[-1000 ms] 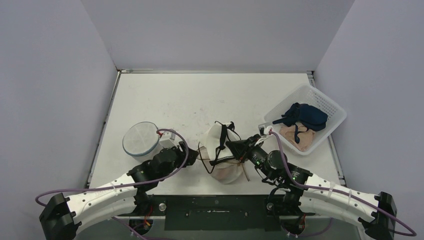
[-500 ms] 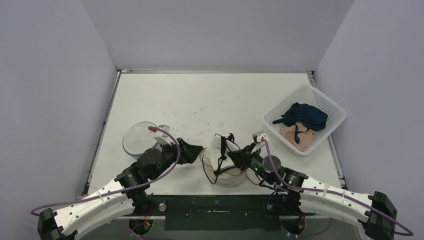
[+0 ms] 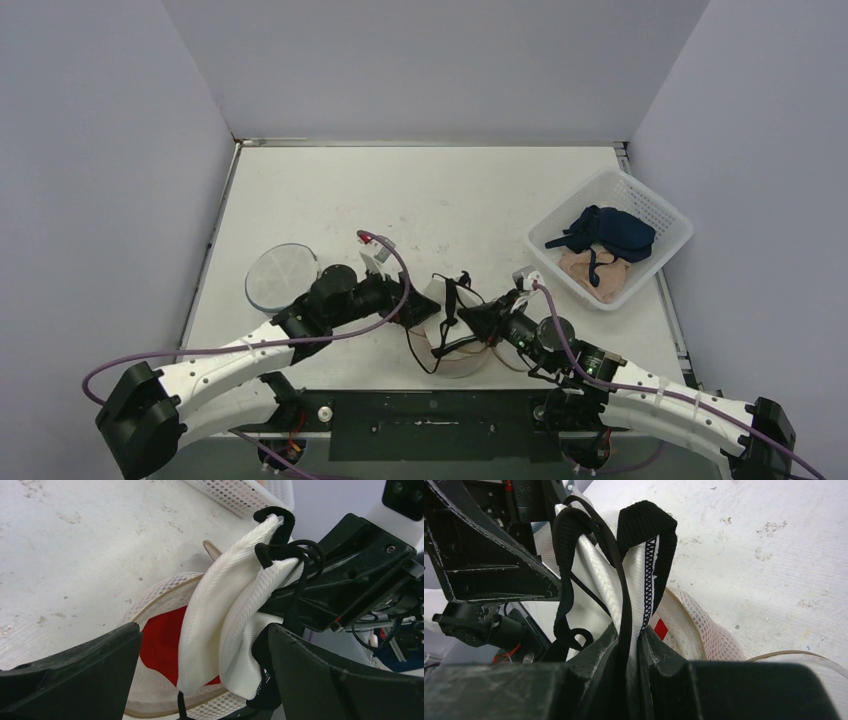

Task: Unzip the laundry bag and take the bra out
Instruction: Pick up the bra from the laundry bag.

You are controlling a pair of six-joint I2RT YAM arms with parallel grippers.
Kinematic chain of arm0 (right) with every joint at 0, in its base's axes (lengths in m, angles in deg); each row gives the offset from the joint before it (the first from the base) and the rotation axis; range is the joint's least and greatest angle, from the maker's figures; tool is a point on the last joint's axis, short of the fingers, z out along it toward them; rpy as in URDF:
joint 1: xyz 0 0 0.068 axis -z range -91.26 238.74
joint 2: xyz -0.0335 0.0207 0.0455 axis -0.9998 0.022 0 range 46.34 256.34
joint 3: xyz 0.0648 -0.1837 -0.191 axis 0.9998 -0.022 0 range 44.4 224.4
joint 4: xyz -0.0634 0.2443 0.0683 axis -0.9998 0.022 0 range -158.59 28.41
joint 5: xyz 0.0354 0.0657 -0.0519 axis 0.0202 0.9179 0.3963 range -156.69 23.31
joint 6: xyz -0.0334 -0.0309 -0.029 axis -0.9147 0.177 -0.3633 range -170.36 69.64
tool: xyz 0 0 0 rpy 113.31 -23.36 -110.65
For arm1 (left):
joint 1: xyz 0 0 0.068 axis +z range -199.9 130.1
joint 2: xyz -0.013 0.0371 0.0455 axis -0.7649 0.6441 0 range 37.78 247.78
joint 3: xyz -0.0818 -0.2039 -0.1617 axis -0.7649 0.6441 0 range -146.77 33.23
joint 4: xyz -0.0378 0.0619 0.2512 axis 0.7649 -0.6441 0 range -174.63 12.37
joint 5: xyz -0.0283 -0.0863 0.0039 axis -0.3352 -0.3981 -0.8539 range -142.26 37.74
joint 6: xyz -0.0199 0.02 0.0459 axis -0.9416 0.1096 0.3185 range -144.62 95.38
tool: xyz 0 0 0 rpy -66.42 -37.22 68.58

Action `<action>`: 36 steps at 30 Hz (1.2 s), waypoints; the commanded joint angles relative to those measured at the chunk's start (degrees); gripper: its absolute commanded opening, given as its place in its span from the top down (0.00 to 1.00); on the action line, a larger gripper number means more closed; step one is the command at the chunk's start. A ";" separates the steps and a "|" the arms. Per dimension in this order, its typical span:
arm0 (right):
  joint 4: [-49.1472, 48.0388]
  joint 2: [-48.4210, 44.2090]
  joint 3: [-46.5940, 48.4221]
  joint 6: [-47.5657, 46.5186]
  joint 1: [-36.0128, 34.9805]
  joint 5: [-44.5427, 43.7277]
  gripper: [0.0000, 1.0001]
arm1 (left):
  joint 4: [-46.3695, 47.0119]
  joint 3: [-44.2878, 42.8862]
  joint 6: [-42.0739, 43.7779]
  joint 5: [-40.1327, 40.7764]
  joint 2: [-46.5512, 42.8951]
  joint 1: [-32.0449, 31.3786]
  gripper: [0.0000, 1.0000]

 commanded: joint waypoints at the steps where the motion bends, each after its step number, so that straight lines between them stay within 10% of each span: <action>1: -2.51 -1.61 -0.05 -0.73 0.62 2.16 0.95 | 8.34 -3.05 0.62 -8.15 2.72 0.66 0.04; 3: -2.49 -1.76 -0.10 -0.83 0.70 2.36 0.95 | 10.25 -3.06 -0.11 -10.96 4.11 0.71 0.02; 12: -0.64 -1.90 2.05 -0.97 0.82 3.33 0.93 | 15.92 -1.09 -3.16 -15.20 5.91 0.70 0.66; 17: 6.57 -2.44 6.40 -1.92 0.82 2.46 0.35 | 15.25 -1.25 -3.43 -12.51 4.15 0.70 0.81; 22: 16.24 -3.27 12.62 -3.27 0.73 1.73 0.01 | 15.19 -1.38 -3.94 -9.79 1.58 0.70 0.91; 36: 17.63 -1.26 19.57 1.22 0.82 9.63 0.10 | 18.25 -3.04 -4.92 -10.04 -0.71 0.93 0.96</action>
